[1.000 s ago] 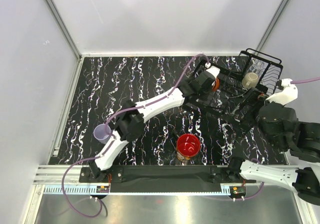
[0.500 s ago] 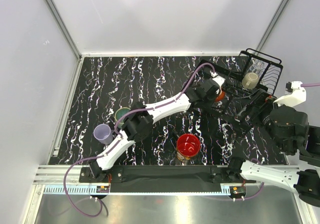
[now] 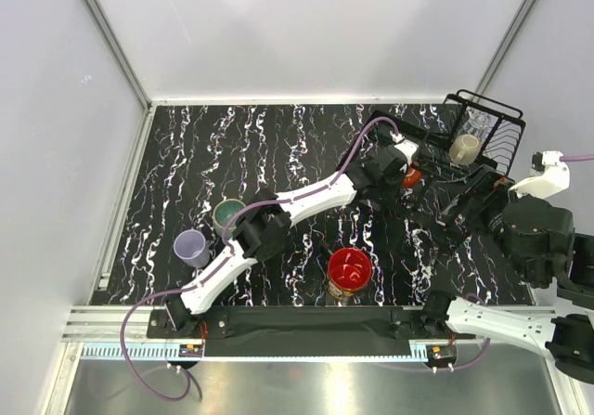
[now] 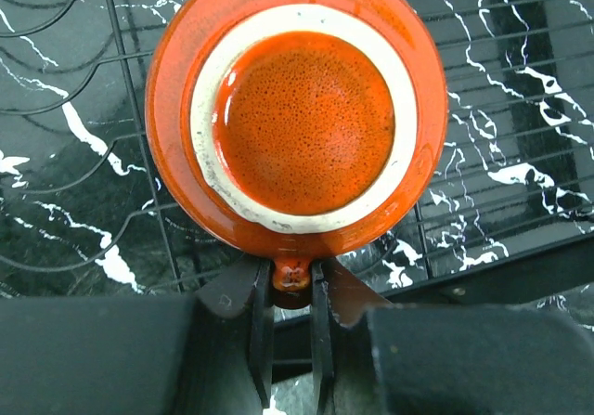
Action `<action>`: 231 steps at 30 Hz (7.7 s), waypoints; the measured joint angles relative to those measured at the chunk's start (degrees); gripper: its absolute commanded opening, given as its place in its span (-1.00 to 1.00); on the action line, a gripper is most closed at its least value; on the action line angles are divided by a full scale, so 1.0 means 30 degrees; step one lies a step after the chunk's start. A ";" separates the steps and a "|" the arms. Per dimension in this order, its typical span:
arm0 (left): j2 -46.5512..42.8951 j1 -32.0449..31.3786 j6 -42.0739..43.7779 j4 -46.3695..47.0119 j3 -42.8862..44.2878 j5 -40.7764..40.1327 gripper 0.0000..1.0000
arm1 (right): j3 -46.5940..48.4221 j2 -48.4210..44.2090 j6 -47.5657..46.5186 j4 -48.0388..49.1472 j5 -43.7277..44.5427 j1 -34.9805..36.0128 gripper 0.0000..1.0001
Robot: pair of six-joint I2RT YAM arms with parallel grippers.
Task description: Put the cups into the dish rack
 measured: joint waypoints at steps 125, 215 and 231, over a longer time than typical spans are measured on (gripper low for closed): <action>-2.2345 -0.3971 -2.2097 -0.2506 -2.4370 0.0393 0.35 | -0.2382 0.5814 0.1246 0.0058 -0.7198 -0.0568 0.99; -3.2407 -0.5632 0.0393 -0.1166 -2.6695 -1.1562 -1.00 | -0.6929 0.2616 0.4393 0.5690 -1.7027 -0.0670 0.99; -3.6436 -0.5632 1.2480 0.2055 -2.8662 -0.7970 -1.00 | -0.6054 0.7169 0.9442 1.2779 -2.7241 -0.0765 0.99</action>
